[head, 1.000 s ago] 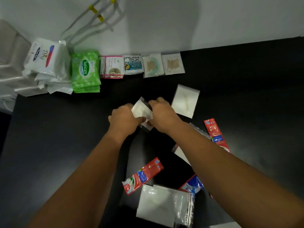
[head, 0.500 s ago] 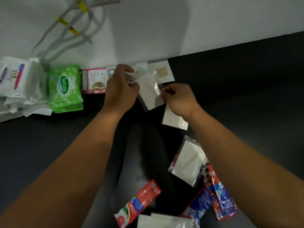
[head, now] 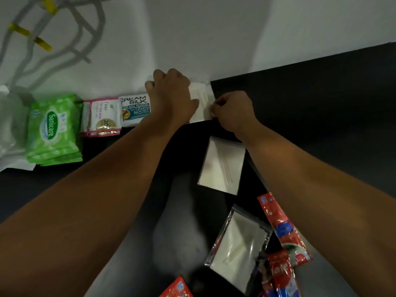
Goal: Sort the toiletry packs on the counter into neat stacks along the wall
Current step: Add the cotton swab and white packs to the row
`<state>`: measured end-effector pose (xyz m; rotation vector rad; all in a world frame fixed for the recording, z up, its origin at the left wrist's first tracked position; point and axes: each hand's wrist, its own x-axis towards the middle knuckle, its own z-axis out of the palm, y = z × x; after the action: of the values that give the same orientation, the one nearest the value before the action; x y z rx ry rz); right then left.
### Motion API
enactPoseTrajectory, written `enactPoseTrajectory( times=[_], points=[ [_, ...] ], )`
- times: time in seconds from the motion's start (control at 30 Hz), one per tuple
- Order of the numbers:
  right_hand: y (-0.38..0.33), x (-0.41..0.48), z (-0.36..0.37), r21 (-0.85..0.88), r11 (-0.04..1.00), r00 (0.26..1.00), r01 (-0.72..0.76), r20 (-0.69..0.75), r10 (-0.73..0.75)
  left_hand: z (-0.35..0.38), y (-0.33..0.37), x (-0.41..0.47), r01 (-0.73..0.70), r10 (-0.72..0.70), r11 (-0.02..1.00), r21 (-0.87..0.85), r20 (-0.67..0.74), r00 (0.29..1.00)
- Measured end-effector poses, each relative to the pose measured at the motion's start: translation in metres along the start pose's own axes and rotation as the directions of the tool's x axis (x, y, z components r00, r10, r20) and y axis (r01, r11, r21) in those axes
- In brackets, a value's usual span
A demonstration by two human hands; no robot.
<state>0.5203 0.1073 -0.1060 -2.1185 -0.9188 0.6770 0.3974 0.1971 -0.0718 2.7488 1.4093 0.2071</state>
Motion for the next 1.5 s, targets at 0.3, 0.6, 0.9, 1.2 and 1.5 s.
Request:
enactPoseTrajectory(
  times=[0.3,0.6,0.9,1.2,1.5],
  points=[
    [0.005,0.007,0.002,-0.181,0.982,0.998,0.050,-0.018,-0.054,0.019,0.010,0.007,-0.022,0.015,0.993,0.117,0.061,0.998],
    [0.005,-0.035,-0.030,-0.066,0.997,0.998,0.051,0.024,-0.050,-0.002,0.019,-0.039,0.002,-0.034,0.979,-0.202,-0.153,0.988],
    [0.033,-0.121,-0.046,-0.292,0.956,0.999,0.028,0.049,-0.015,0.006,0.031,-0.140,0.198,-0.137,0.880,-0.431,0.169,0.976],
    [0.045,-0.150,-0.033,-0.447,0.894,1.000,-0.007,0.002,0.009,0.012,0.057,-0.176,0.428,-0.290,0.791,-0.436,0.349,0.891],
    [0.053,-0.132,-0.033,-0.292,0.956,1.000,0.011,0.012,-0.008,0.000,0.057,-0.148,0.434,-0.278,0.724,-0.536,0.349,0.895]
  ],
)
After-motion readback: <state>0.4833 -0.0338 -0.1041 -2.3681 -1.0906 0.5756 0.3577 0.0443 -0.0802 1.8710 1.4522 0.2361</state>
